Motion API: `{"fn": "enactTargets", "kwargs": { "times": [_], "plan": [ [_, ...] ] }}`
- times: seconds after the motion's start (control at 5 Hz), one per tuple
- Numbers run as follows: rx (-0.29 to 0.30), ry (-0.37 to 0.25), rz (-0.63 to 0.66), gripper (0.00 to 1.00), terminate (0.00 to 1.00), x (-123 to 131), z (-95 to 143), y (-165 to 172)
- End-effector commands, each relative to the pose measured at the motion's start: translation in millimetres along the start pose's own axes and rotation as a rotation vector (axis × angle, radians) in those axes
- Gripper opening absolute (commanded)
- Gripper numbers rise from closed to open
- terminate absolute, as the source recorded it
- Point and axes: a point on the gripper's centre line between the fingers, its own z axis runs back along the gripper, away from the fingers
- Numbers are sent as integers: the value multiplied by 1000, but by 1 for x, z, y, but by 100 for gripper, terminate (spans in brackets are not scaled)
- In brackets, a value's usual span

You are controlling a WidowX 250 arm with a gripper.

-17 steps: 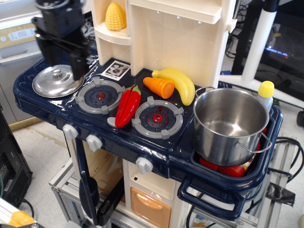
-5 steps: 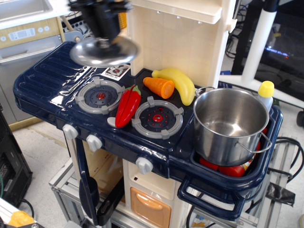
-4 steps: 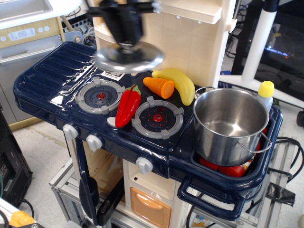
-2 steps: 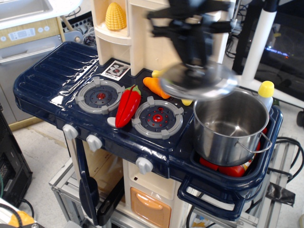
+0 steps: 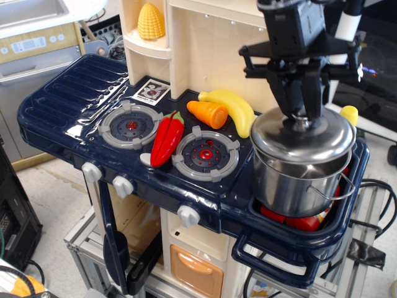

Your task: Put lid on pot or pan

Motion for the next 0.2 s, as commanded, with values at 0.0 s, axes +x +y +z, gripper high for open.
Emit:
{"fn": "enactTargets", "kwargs": {
  "times": [0.0],
  "plan": [
    [-31, -83, -128, 0, 100, 25, -7, 15]
  ]
}}
